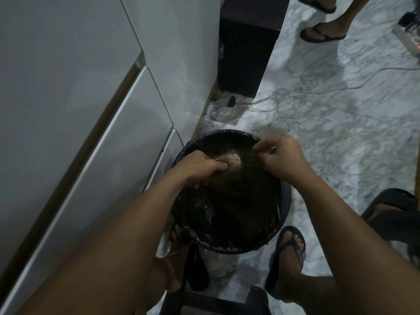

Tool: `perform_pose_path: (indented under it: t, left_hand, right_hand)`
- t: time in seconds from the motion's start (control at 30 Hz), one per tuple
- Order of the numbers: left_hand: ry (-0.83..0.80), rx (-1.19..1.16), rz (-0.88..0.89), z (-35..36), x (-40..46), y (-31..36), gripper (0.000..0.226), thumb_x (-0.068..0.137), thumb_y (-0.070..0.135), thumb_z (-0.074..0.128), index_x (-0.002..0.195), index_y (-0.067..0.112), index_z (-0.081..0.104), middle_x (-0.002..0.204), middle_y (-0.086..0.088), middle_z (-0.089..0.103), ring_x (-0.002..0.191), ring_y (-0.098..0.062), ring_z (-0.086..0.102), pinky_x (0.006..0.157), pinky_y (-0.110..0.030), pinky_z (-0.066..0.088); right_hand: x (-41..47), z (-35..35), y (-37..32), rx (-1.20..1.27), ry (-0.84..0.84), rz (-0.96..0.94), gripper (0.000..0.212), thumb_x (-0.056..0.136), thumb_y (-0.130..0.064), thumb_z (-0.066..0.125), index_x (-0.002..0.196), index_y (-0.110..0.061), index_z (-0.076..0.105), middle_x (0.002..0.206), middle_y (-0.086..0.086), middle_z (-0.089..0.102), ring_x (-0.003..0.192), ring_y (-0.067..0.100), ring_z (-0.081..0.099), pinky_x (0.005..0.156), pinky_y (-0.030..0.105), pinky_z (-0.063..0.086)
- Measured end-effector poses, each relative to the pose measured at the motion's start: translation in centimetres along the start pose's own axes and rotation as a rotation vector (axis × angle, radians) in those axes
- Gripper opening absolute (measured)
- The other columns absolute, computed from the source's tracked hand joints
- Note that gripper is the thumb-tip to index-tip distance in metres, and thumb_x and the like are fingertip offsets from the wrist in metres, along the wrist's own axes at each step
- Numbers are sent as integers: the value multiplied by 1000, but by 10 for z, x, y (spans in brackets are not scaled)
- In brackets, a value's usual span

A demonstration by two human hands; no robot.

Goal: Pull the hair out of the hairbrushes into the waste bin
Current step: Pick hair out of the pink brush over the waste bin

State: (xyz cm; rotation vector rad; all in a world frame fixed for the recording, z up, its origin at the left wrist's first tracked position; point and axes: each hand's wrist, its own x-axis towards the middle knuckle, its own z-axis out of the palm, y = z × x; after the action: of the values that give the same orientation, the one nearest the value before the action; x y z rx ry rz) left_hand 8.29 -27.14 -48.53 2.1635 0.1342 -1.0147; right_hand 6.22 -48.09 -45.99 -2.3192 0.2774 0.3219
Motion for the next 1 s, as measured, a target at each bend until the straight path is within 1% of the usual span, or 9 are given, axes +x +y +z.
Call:
perform_pose_path:
  t: [0.17, 0.23, 0.37, 0.5, 0.6, 0.67, 0.77, 0.9, 1.0]
  left_hand:
    - [20, -13, 3, 2, 2, 5, 40, 83, 51, 65, 79, 12, 70, 67, -8, 66, 43, -20, 54, 46, -26, 39]
    - [23, -67, -5, 2, 3, 4, 45, 80, 53, 67, 85, 9, 73, 65, -7, 66, 51, -24, 57, 47, -27, 40]
    - [67, -55, -9, -4, 1, 3, 54, 77, 58, 69, 80, 4, 72, 57, -5, 64, 45, -23, 55, 48, -27, 40]
    - [137, -48, -37, -14, 0, -3, 57, 77, 58, 69, 86, 2, 74, 74, -14, 73, 52, -27, 63, 56, -30, 46]
    - [157, -48, -43, -16, 0, -4, 57, 79, 59, 66, 85, 3, 73, 61, -8, 68, 37, -19, 53, 48, -24, 40]
    - [159, -63, -34, -14, -1, -2, 56, 79, 60, 65, 84, 5, 72, 60, -6, 66, 39, -19, 53, 48, -24, 39]
    - [157, -97, -5, -10, -1, 2, 54, 79, 60, 65, 83, 7, 72, 68, -10, 71, 50, -25, 59, 50, -26, 41]
    - [140, -98, 44, -10, 0, 4, 51, 80, 61, 64, 82, 10, 69, 71, -7, 70, 46, -22, 58, 48, -25, 41]
    - [138, -73, 56, -10, 1, 2, 50, 77, 61, 68, 84, 11, 67, 75, -6, 70, 47, -20, 58, 47, -24, 40]
  right_hand:
    - [-4, 9, -6, -57, -231, -138, 54, 71, -19, 71, 122, -32, 61, 116, -5, 65, 105, 14, 62, 90, 36, 54]
    - [-4, 17, -5, -71, -183, -180, 46, 73, -24, 71, 119, -32, 66, 112, -5, 71, 100, 14, 66, 89, 40, 56]
    - [2, 13, -2, -15, 80, -77, 21, 83, -5, 67, 95, -18, 78, 89, 3, 76, 82, 20, 69, 83, 40, 58]
    - [5, 1, 4, 38, 199, 25, 22, 85, 1, 62, 93, -12, 77, 82, 2, 73, 78, 17, 69, 82, 36, 59]
    - [3, 2, 1, -6, 131, 18, 19, 84, -3, 63, 93, -15, 76, 90, 1, 73, 84, 12, 66, 79, 24, 52]
    - [2, 8, -3, 24, -23, -9, 20, 76, -8, 69, 91, -22, 68, 94, -1, 70, 89, 15, 66, 80, 29, 54]
    - [-1, 18, -5, 94, -184, -13, 51, 61, -30, 80, 106, -26, 54, 108, -2, 64, 94, 20, 65, 84, 45, 56]
    - [-1, 29, -8, 91, -211, -47, 87, 68, -41, 80, 140, -20, 37, 124, 4, 63, 104, 23, 65, 88, 44, 56]
    - [1, 27, -9, -23, -180, -105, 40, 84, -23, 70, 122, -14, 63, 92, 1, 72, 87, 16, 68, 80, 31, 54]
